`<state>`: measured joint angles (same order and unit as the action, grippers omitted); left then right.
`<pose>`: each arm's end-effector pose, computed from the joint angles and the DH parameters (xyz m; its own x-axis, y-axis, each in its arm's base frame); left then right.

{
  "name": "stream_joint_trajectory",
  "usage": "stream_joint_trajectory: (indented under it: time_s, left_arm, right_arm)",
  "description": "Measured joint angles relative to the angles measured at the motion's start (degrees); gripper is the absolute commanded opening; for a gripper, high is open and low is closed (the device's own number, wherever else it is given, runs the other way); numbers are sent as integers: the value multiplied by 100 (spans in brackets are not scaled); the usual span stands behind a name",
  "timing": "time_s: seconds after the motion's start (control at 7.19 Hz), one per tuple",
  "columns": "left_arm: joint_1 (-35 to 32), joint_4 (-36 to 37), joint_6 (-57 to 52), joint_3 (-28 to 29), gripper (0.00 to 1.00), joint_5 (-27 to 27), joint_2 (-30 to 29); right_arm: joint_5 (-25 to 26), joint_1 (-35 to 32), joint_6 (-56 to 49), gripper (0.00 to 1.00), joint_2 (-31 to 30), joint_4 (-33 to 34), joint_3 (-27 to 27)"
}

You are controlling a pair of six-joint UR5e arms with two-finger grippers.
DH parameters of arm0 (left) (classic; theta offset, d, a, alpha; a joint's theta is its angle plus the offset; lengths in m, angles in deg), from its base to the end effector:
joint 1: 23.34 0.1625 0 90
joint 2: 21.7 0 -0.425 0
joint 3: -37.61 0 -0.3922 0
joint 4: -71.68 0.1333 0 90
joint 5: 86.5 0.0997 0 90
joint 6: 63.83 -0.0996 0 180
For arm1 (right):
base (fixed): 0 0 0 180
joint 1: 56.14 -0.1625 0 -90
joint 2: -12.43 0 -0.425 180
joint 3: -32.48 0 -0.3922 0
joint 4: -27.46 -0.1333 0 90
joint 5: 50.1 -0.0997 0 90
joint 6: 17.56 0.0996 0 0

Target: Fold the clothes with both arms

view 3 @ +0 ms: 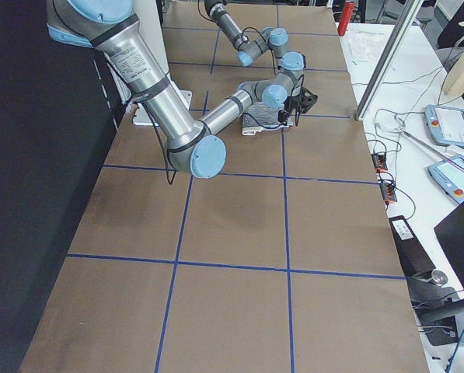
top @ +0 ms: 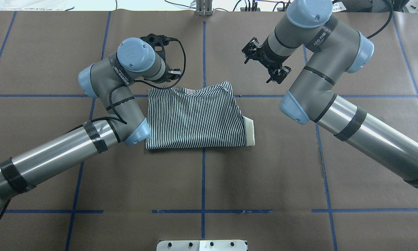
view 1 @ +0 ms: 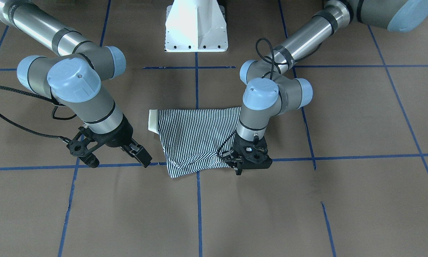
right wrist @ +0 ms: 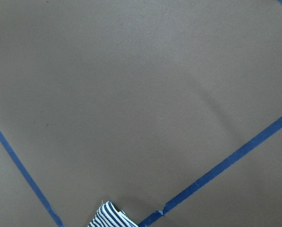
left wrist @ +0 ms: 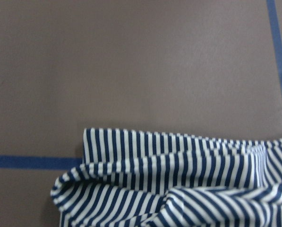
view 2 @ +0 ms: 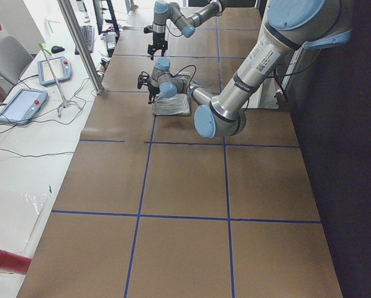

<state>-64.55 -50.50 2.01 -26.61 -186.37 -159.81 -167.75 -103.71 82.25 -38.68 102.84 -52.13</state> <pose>0.5380 -0.6257 0.2731 0.6212 -0.0080 -0.7836 0.3177 0.9167 0.2424 -0.4256 -0.5947 0.2615 0.3721 0.6308 0.6809 -0.4913 0.7562 -0.4321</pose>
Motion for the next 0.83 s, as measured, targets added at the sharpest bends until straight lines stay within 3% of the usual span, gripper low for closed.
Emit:
stream_joint_trajectory:
  time_s: [0.42,0.56,0.83]
  left_arm:
    - [-393,-191,-384,243,0,-62,-139]
    - [-492,-191,-415,64,0,-210,-16]
    - [-917,-180,-836,-865,0,-979,771]
  right_arm:
    - [-5,0,20,100,-63,6,-117]
    - [-25,-23,-19,100,-109,7,-135]
    - [-247,-332,-674,100,-387,5,-230]
